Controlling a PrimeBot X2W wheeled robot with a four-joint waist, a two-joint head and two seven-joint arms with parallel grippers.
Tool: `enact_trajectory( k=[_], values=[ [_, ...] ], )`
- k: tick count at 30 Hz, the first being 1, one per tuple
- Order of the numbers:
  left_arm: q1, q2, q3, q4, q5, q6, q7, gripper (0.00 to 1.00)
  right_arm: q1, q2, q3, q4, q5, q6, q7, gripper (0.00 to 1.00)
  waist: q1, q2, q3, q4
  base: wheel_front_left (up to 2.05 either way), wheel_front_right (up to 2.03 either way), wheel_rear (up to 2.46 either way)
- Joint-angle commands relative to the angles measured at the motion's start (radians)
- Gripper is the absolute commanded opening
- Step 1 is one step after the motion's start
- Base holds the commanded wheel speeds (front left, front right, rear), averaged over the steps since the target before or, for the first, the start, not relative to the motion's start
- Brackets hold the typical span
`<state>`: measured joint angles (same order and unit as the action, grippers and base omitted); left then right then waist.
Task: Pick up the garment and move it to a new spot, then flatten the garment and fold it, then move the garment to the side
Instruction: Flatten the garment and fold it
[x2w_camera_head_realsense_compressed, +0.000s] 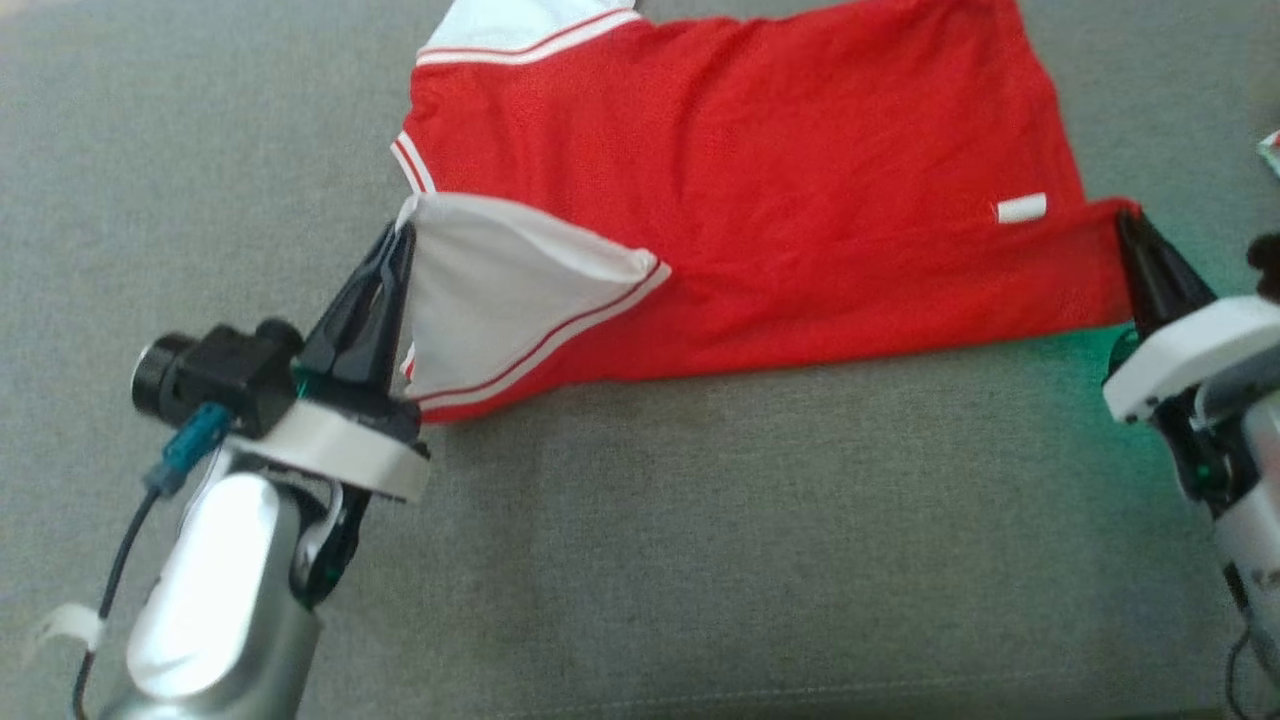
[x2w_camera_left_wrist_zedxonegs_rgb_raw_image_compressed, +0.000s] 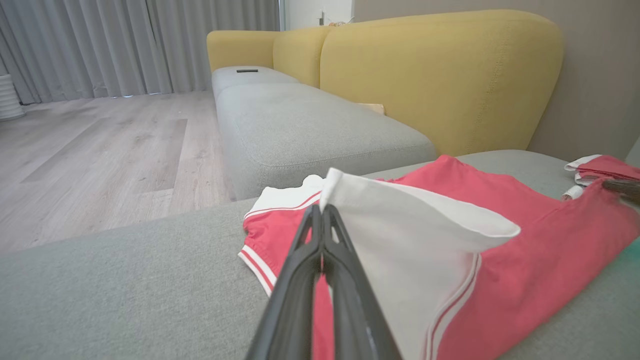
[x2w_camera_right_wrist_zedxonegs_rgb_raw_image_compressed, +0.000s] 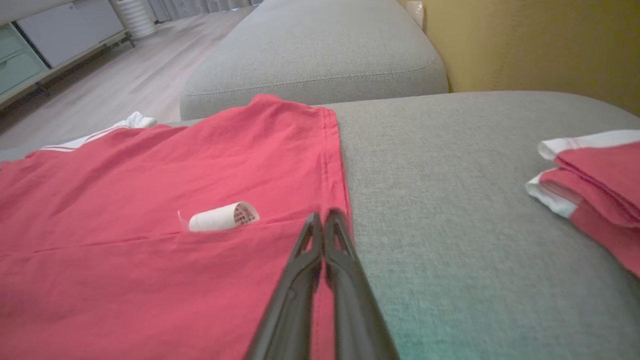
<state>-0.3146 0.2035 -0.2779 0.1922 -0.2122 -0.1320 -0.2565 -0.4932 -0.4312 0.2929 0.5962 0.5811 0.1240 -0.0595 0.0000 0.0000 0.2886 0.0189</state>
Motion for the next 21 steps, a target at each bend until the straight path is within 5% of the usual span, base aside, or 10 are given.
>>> enact_trajectory(
  k=[1,21],
  values=[
    [-0.060,0.023,0.027,-0.015,0.006,0.001,-0.005,0.00,-0.039,-0.014,0.021,-0.003,-0.021,0.007,0.001,0.00,0.0000,0.0000,0.029,0.010,0.00,0.00,0.00],
    [-0.190,0.039,0.007,0.097,0.071,0.001,-0.005,0.00,-0.194,0.012,0.116,0.165,-0.003,0.007,-0.113,0.00,0.0000,0.0000,0.077,0.003,0.00,0.00,0.00]
  ],
)
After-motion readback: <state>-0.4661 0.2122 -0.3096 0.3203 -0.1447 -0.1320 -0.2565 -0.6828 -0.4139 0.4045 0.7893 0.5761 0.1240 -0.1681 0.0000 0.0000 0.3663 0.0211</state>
